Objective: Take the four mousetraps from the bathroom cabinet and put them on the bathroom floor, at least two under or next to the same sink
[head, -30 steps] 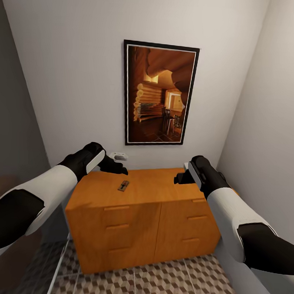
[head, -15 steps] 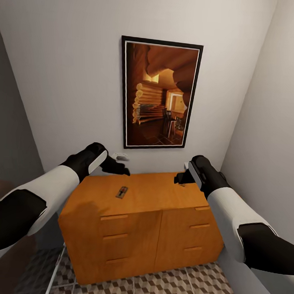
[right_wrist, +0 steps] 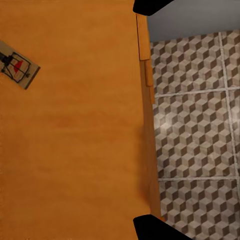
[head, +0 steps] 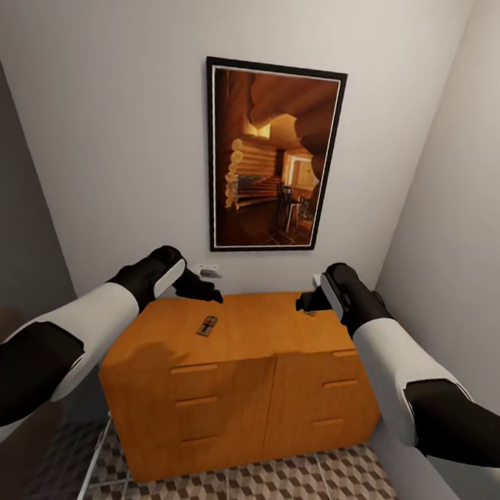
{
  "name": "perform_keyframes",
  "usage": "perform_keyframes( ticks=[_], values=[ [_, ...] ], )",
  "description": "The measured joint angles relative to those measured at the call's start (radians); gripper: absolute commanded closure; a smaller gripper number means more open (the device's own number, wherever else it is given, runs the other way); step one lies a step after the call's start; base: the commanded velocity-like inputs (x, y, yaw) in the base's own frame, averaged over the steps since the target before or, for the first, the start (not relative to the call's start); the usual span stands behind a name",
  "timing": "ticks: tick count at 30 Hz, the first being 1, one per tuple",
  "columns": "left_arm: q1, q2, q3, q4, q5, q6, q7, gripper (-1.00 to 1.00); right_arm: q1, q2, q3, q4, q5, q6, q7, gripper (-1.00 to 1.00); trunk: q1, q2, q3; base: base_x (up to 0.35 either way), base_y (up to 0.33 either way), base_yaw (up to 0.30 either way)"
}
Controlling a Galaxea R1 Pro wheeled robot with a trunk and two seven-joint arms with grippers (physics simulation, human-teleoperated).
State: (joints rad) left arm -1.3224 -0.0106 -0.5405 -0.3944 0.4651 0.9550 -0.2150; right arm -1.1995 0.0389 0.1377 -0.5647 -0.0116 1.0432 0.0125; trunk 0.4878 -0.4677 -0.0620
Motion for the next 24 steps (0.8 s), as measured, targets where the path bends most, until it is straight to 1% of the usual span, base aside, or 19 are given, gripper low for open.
perform_keyframes(
  ticks=[7, 9, 14, 15, 17, 24],
  values=[
    [0.0, 0.0, 0.0, 0.001, -0.003, 0.0, 0.001, -1.0, 0.0, 0.0, -0.001, -0.001, 0.0, 0.0, 0.0, -1.0, 0.0, 0.0, -0.01, 0.0, 0.0, 0.0],
    [0.0, 0.001, 0.0, 0.001, -0.009, 0.0, 0.001, -1.0, 0.0, 0.0, -0.001, -0.001, 0.001, 0.0, 0.0, -1.0, 0.0, 0.0, -0.014, 0.0, 0.0, 0.0],
    [0.0, 0.002, 0.002, 0.002, -0.039, -0.001, 0.0, -1.0, -0.002, 0.0, -0.001, -0.001, 0.001, 0.0, 0.0, -1.0, 0.0, 0.0, -0.019, 0.0, 0.0, 0.0],
    [0.0, 0.002, 0.002, 0.002, -0.039, -0.001, 0.0, -1.0, -0.002, 0.0, -0.001, -0.001, 0.001, 0.0, 0.0, -1.0, 0.0, 0.0, -0.02, 0.0, 0.0, 0.0],
    [0.0, 0.002, 0.003, 0.002, -0.073, -0.002, 0.0, -1.0, -0.007, 0.0, -0.001, -0.003, 0.001, 0.0, -0.001, -1.0, 0.0, 0.0, -0.02, 0.0, 0.0, 0.0],
    [0.0, 0.001, 0.005, 0.002, -0.092, -0.002, -0.001, -1.0, -0.01, 0.0, -0.002, -0.018, 0.001, 0.0, -0.001, -1.0, 0.0, 0.0, -0.021, 0.0, 0.0, 0.0]
  ],
)
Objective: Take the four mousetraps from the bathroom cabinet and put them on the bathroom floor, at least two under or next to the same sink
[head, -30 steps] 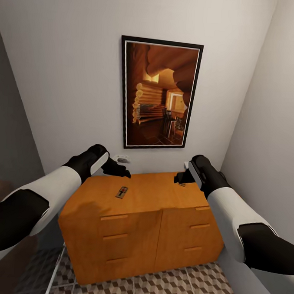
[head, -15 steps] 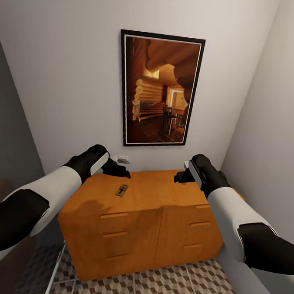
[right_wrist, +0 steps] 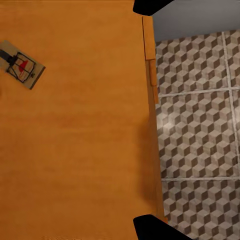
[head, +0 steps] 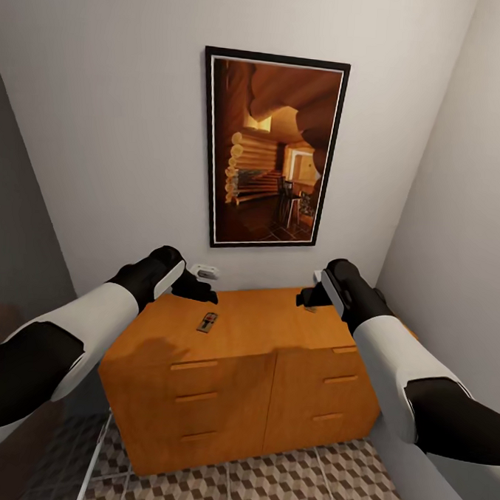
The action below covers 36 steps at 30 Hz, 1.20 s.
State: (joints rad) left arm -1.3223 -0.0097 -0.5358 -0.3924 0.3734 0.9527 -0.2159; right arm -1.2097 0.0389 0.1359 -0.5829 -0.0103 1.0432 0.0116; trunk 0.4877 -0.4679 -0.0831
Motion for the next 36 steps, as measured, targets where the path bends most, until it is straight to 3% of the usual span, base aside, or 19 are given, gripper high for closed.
perform_keyframes(
  ticks=[12, 36],
  values=[
    [0.0, -0.001, 0.0, 0.0, -0.007, 0.0, 0.0, -1.0, -0.001, 0.0, -0.001, -0.026, -0.001, 0.0, 0.0, -1.0, 0.0, 0.0, -0.002, 0.0, 0.0, 0.0],
    [0.0, -0.002, 0.0, 0.0, -0.007, 0.0, 0.003, -1.0, -0.002, 0.0, 0.0, -0.063, 0.001, 0.0, 0.0, -1.0, 0.0, 0.0, -0.038, 0.0, 0.0, 0.0]
  ],
)
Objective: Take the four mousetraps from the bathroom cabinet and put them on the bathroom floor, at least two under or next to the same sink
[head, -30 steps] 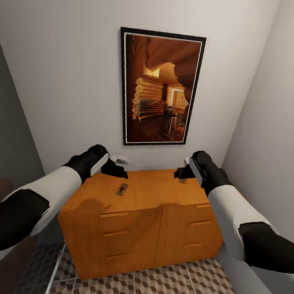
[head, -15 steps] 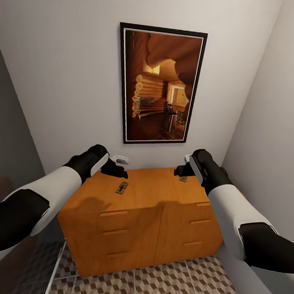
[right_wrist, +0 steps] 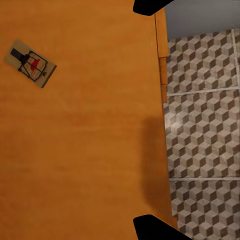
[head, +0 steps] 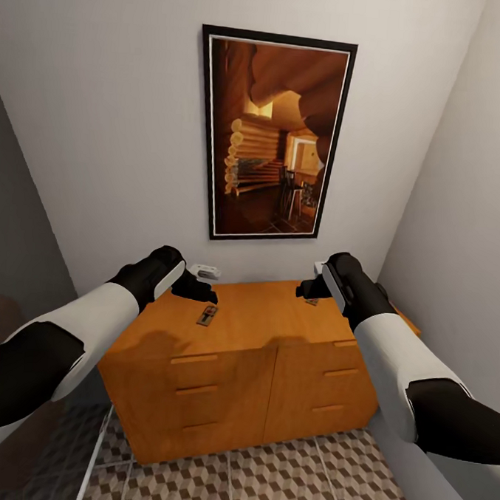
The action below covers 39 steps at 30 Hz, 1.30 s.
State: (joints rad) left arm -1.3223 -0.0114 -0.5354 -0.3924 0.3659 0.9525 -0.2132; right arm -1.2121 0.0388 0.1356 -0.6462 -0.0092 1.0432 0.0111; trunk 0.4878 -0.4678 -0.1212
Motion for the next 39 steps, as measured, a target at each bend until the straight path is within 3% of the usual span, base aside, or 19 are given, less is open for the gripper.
perform_keyframes(
  ticks=[22, 39],
  values=[
    [0.0, 0.0, -0.001, 0.0, 0.0, 0.001, 0.001, -1.0, -0.004, 0.0, 0.001, -0.053, 0.003, 0.0, 0.0, -1.0, 0.0, 0.0, -0.035, 0.0, 0.0, 0.0],
    [0.0, 0.001, 0.0, 0.001, 0.0, 0.001, 0.006, -1.0, -0.053, -0.001, 0.001, -0.062, 0.007, 0.0, 0.0, -1.0, 0.0, 0.0, -0.063, 0.0, 0.0, 0.0]
  ],
)
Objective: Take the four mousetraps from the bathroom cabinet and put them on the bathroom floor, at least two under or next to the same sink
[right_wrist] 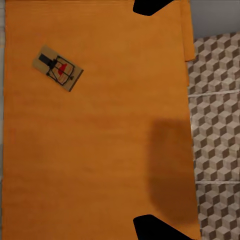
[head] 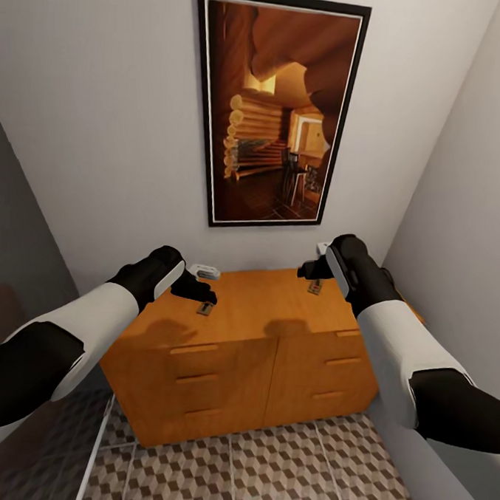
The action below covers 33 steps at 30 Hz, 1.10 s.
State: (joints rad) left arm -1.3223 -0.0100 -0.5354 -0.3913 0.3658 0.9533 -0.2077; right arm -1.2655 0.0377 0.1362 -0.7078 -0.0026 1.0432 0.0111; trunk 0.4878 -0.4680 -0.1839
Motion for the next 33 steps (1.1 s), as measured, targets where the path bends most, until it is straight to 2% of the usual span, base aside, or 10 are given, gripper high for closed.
perform_keyframes(
  ticks=[10, 33],
  values=[
    [0.0, 0.0, 0.0, 0.0, -0.001, -0.001, 0.002, -1.0, -0.023, 0.0, 0.0, 0.001, 0.001, 0.0, 0.0, -1.0, 0.0, 0.0, -0.016, 0.0, 0.0, 0.0],
    [0.0, 0.002, 0.0, -0.001, -0.002, 0.0, 0.001, -1.0, -0.027, -0.001, 0.0, 0.001, 0.001, 0.0, 0.0, -1.0, 0.0, 0.0, -0.053, 0.0, 0.0, 0.0]
  ],
)
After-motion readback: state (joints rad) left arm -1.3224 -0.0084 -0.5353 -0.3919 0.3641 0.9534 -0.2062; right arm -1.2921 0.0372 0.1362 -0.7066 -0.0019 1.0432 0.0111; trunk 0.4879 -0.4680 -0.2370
